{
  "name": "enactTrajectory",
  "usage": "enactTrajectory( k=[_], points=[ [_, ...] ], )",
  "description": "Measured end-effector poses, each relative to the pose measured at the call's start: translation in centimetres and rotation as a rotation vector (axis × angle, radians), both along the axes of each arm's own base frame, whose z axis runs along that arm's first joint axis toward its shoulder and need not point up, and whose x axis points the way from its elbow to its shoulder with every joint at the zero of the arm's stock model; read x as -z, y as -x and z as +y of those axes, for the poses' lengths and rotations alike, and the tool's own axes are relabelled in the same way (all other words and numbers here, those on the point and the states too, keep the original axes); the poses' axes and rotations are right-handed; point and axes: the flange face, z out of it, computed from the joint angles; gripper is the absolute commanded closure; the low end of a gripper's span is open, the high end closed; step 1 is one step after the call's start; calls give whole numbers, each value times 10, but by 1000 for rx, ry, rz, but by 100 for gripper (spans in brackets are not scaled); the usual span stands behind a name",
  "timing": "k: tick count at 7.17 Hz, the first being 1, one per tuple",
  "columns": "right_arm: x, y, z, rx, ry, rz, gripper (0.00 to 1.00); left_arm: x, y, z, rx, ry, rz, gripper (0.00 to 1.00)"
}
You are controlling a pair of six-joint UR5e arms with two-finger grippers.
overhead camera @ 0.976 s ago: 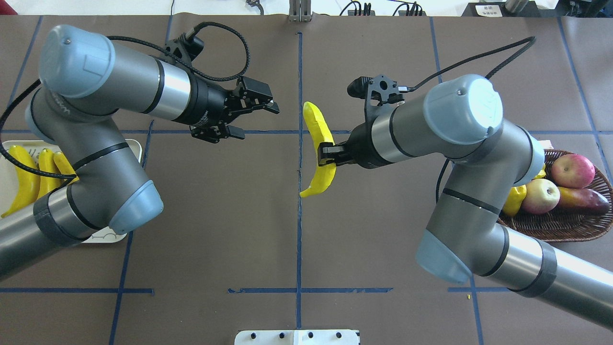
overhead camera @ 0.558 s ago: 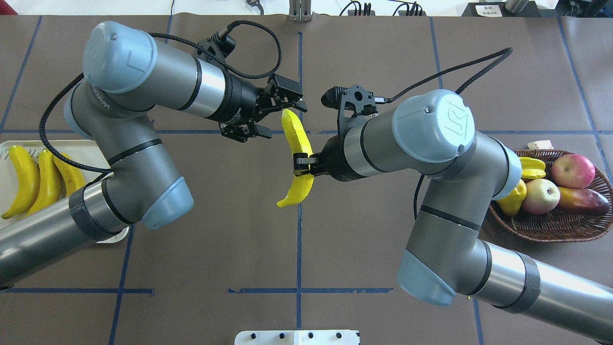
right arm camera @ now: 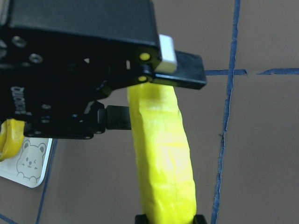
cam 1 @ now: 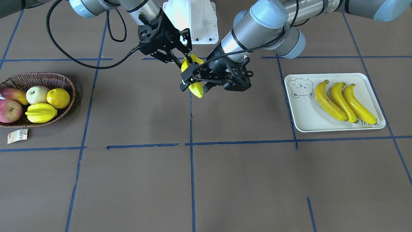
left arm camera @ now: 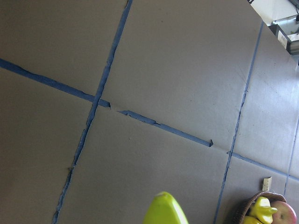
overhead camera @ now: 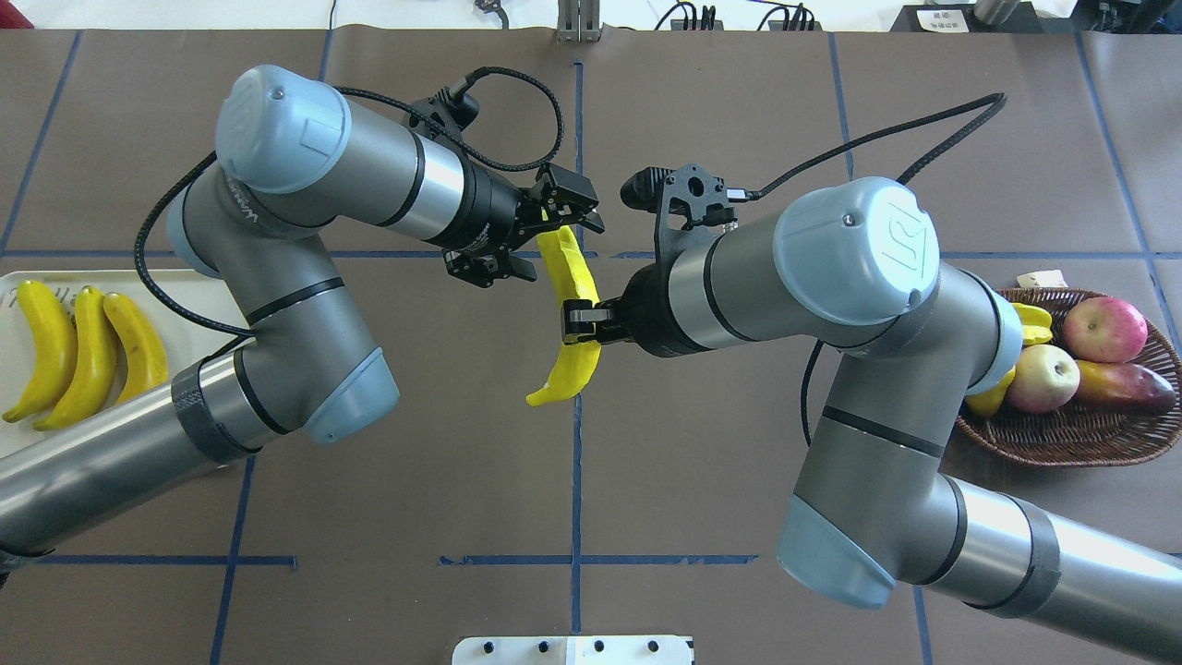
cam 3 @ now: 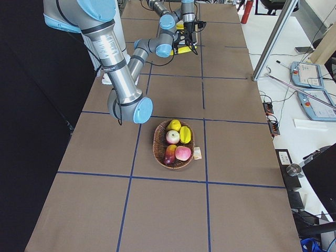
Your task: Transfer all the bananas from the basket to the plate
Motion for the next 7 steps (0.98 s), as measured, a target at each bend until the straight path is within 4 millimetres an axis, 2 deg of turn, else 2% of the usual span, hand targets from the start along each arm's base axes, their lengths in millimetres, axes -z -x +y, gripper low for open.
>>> enactTrajectory(
  k=[1, 2, 3, 4, 5, 7],
  points=[
    [0, -1, 0, -1, -1, -1, 99, 1, -1, 5, -7, -1, 4, 25],
    [1, -2, 1, -1, -1, -3, 99, 1, -1, 7, -11, -2, 7, 68],
    [0, -3, 1, -1, -1, -2, 99, 1, -1, 9, -14, -3, 10, 96],
    [-1, -3, 1, -1, -1, -2, 90, 1, 2, 12, -18, -7, 15, 100],
    [0, -4, 2, 0, -2, -3, 1, 1, 8, 17, -20, -14, 20, 100],
    [0, -8, 2, -6, -4, -6, 0, 1, 15, 23, -25, -19, 26, 100]
  ],
)
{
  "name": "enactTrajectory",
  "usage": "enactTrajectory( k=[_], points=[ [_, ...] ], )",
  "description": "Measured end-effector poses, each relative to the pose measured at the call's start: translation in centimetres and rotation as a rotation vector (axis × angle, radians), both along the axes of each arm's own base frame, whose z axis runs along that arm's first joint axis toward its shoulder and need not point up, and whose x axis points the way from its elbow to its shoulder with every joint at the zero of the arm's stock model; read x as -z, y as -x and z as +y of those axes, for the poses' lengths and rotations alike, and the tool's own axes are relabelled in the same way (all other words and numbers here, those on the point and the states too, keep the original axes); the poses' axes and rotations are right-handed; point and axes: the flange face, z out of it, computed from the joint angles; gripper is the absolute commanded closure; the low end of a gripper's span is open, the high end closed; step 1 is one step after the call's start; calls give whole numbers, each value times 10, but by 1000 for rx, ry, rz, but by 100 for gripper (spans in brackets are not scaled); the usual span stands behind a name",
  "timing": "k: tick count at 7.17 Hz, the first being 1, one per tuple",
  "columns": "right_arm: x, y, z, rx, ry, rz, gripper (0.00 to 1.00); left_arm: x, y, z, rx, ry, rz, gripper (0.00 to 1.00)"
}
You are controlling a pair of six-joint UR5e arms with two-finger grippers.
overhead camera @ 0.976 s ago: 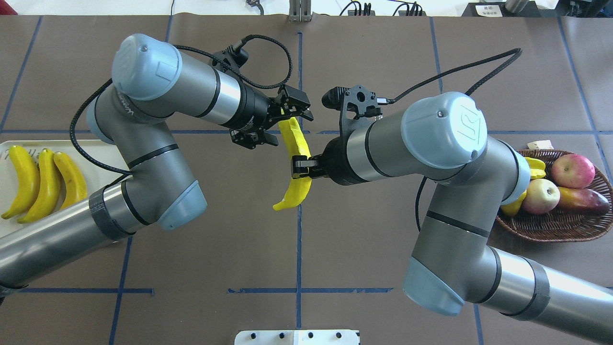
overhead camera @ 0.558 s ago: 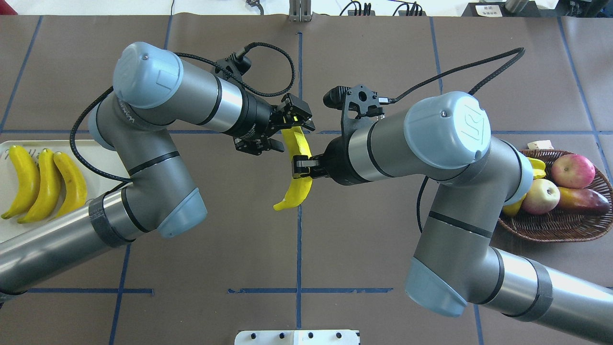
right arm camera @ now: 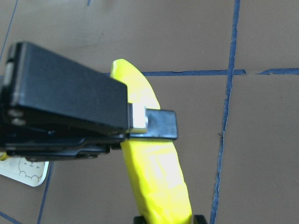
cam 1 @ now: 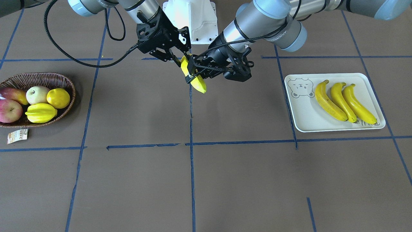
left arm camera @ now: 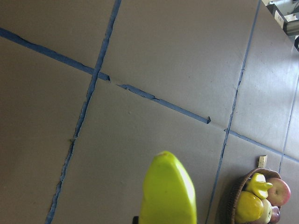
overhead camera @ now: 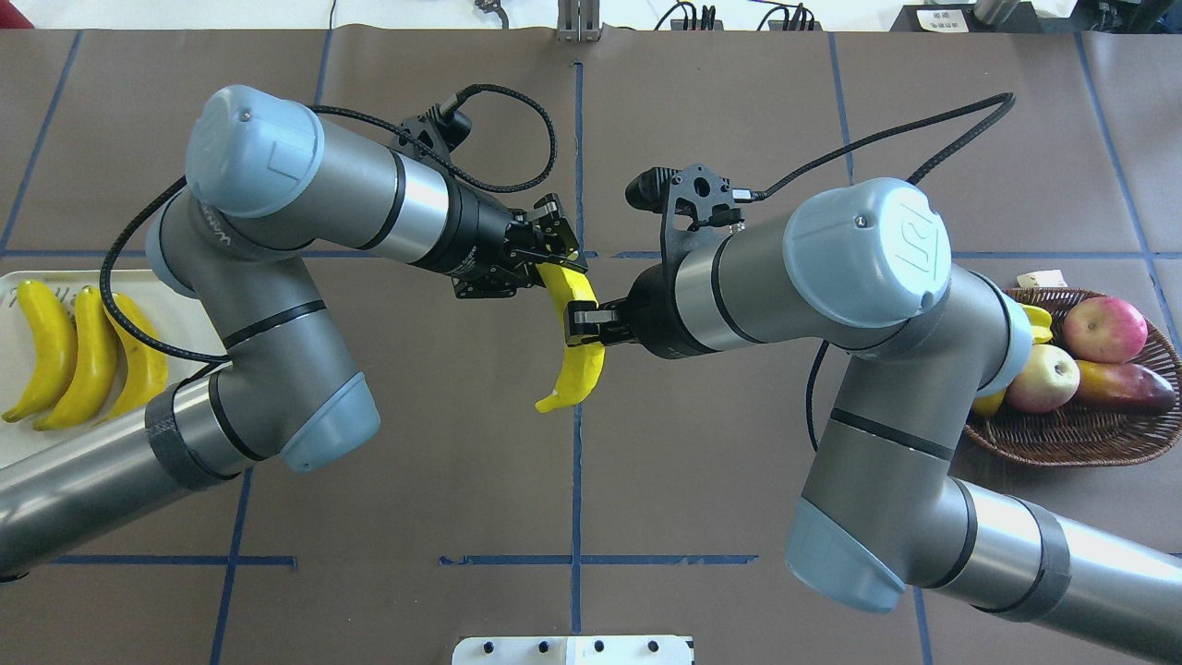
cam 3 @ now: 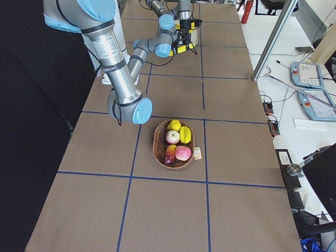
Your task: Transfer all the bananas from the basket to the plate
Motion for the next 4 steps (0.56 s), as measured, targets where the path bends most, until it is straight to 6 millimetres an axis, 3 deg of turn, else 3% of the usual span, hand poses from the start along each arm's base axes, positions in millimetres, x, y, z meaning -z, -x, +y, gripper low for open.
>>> enactTrajectory(
  k=[2, 4],
  points=[
    [6, -14, 7, 3, -6, -13, 0, -8, 4, -5, 11, 10, -17, 100],
    [14, -44, 22, 4, -5, -14, 0, -41, 30, -36, 20, 53, -94, 100]
  ],
)
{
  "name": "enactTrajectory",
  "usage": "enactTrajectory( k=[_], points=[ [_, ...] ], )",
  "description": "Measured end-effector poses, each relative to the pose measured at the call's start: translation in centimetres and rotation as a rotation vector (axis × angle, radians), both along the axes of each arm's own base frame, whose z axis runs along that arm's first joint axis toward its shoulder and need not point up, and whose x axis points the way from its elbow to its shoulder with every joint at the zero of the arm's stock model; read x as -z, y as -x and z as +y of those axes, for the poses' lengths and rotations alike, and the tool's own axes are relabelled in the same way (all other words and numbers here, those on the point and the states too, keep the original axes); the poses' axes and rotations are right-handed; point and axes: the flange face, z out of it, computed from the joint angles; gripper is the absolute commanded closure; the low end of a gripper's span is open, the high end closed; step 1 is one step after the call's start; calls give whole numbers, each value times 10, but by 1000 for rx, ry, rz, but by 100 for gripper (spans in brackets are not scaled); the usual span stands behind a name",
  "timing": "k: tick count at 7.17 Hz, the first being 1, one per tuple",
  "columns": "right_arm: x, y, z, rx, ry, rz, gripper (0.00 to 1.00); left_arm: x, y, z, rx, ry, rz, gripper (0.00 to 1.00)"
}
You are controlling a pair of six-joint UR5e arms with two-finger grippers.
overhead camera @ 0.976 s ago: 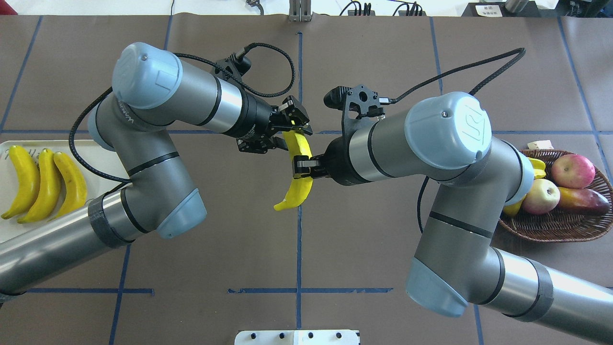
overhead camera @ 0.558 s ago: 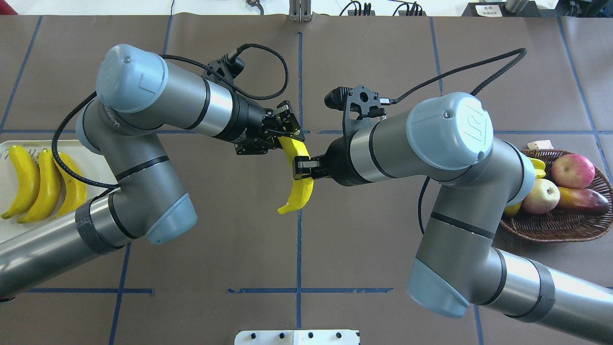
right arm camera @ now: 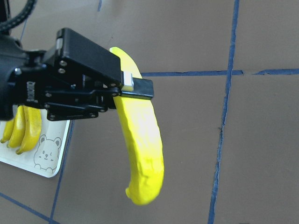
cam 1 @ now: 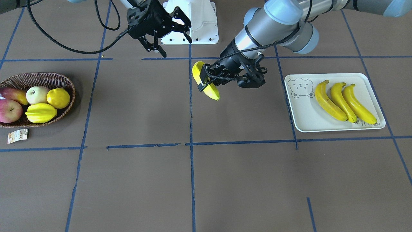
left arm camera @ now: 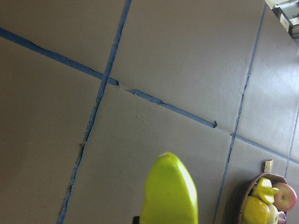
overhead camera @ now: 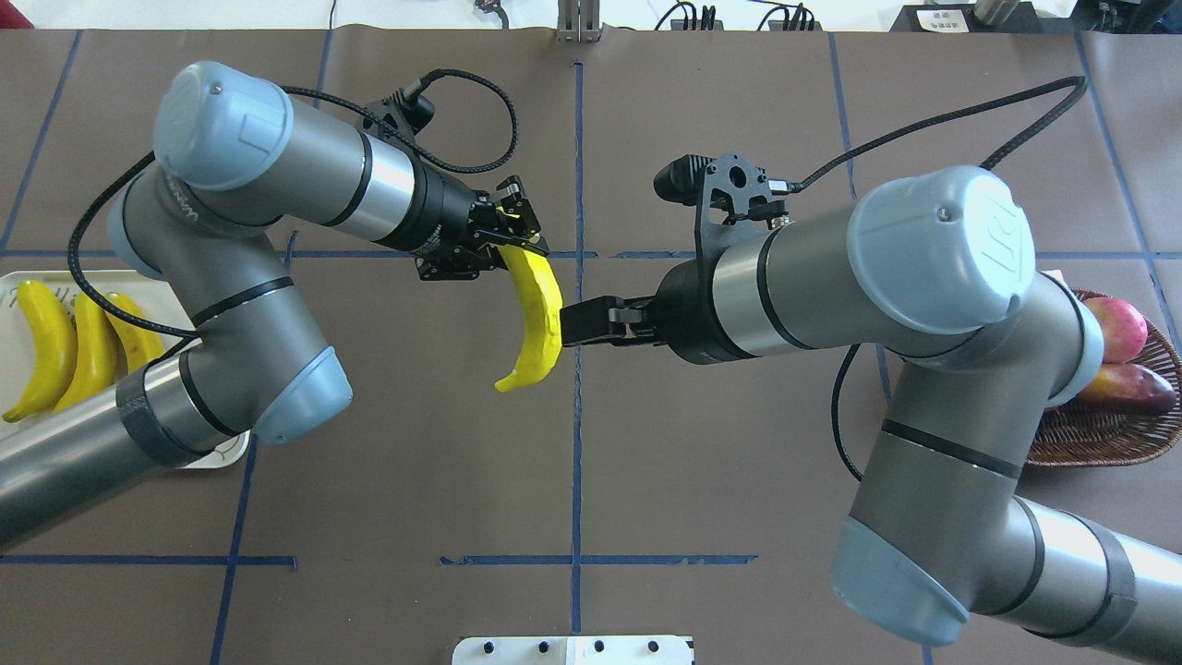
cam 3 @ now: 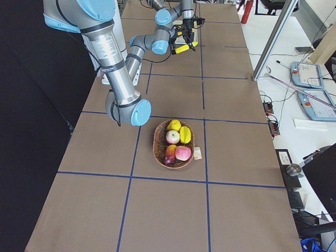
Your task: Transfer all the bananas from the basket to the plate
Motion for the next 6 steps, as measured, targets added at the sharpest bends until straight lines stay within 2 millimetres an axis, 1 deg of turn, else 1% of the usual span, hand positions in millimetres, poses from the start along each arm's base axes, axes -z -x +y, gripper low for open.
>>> enactTrajectory(
  k=[1, 2, 3, 4, 5, 6],
  points=[
    [-2, -17, 7, -3, 3, 4, 0, -38, 30, -24, -6, 13, -84, 100],
    [-8, -32, 11, -9, 8, 11, 0, -88, 65, -44, -12, -6, -192, 100],
    [-15, -42, 10, -16, 15, 18, 0, -144, 93, -53, -34, -42, -314, 100],
    [-18, -48, 7, -22, 20, 23, 0, -196, 111, -51, -55, -54, -415, 100],
    [-20, -50, 4, -28, 24, 26, 0, -236, 120, -42, -70, -41, -482, 100],
    [-23, -52, 3, -32, 27, 31, 0, -259, 126, -35, -71, -26, -521, 100]
  ],
)
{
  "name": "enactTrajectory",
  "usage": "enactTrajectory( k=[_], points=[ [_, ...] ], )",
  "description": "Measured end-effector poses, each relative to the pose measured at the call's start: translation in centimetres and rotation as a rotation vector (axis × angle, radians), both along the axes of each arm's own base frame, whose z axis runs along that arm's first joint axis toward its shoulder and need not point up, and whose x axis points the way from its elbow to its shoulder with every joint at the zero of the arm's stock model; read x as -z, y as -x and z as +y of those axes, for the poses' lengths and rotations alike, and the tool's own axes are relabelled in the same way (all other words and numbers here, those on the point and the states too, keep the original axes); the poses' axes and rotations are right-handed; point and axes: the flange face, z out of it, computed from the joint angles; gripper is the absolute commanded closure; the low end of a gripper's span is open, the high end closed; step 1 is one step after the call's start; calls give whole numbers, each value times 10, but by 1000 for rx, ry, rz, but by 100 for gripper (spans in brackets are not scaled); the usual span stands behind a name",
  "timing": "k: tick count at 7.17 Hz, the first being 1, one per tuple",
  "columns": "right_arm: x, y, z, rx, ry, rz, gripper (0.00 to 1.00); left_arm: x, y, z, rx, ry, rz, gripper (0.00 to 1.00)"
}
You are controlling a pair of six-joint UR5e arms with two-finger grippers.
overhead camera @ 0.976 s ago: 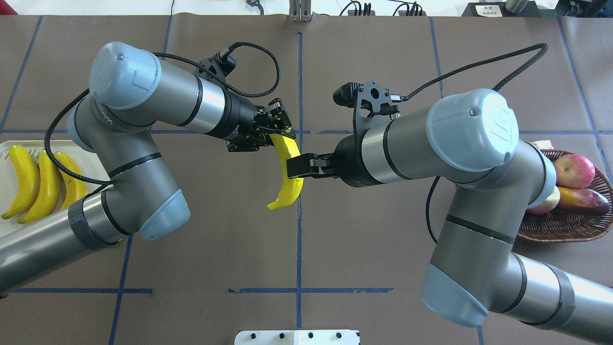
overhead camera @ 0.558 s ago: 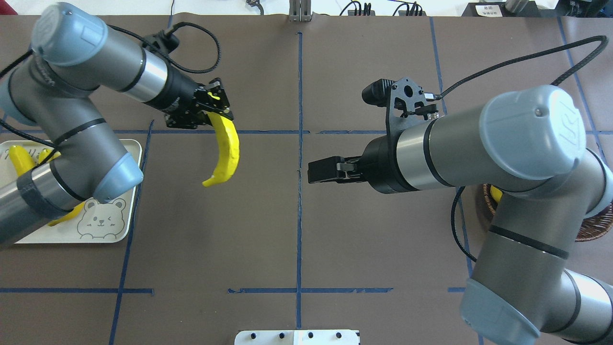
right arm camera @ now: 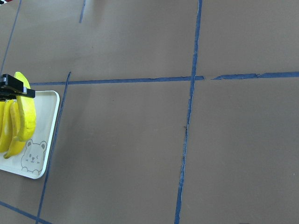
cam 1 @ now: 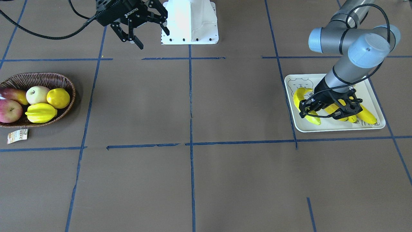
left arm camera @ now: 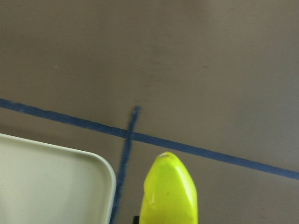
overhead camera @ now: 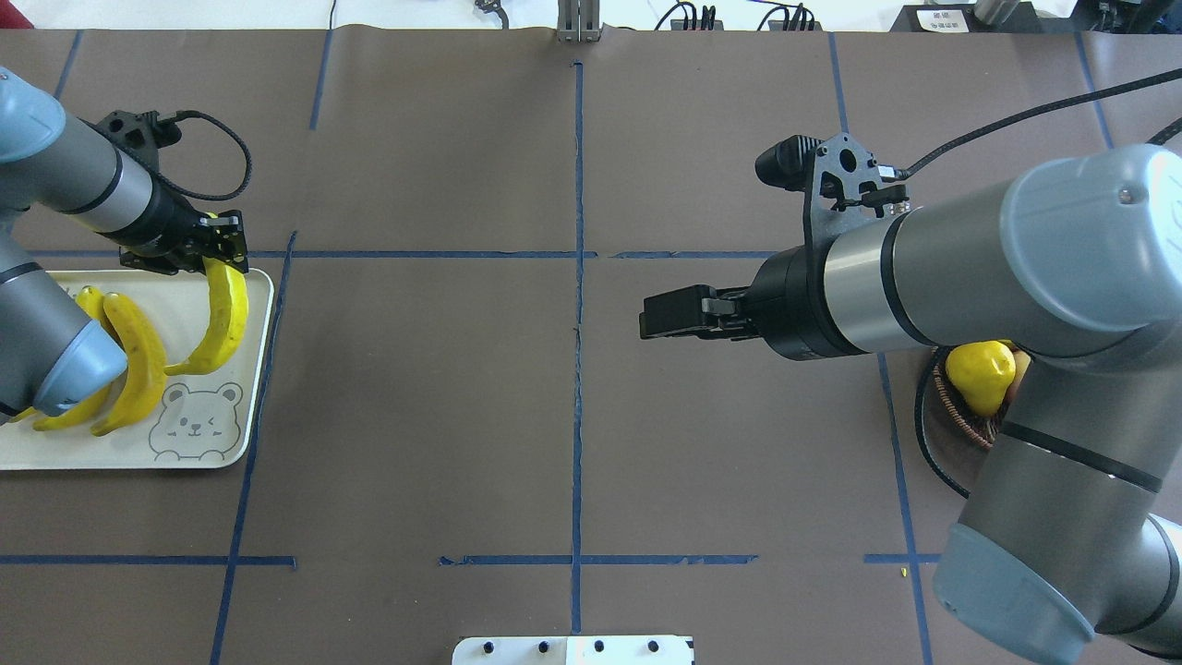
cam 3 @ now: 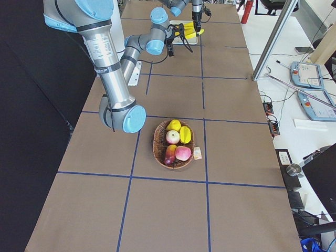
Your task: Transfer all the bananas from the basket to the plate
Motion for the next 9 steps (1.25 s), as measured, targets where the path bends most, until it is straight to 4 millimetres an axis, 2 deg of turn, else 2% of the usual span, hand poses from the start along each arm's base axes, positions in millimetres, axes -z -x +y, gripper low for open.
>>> enactTrajectory(
  k=[1, 2, 3, 4, 5, 6, 7, 8, 9],
  points=[
    [-3, 0, -1, -2, 4, 5, 0, -16, -2, 9, 5, 14, -32, 100],
    [-6, -1, -1, -3, 7, 10, 0, -28, -15, 22, 9, 40, -56, 97],
    [-9, -1, -2, -3, 10, 15, 0, -35, -34, 36, 22, 63, -82, 1],
    [-12, -1, -2, -5, 14, 21, 0, -39, -47, 46, 29, 65, -103, 1],
    [-14, -3, -3, -7, 16, 23, 0, -40, -48, 53, 26, 57, -107, 1],
    [-14, -6, -6, -9, 18, 22, 0, -36, -39, 63, 7, 39, -99, 1],
    [-14, -12, -10, -8, 24, 18, 0, -34, -20, 71, -18, 18, -87, 1],
    [-15, -23, -18, -8, 38, 23, 0, -34, 6, 68, -39, -7, -72, 1],
    [-21, -39, -32, -5, 56, 54, 0, -34, 40, 55, -65, -54, -59, 1]
  ],
)
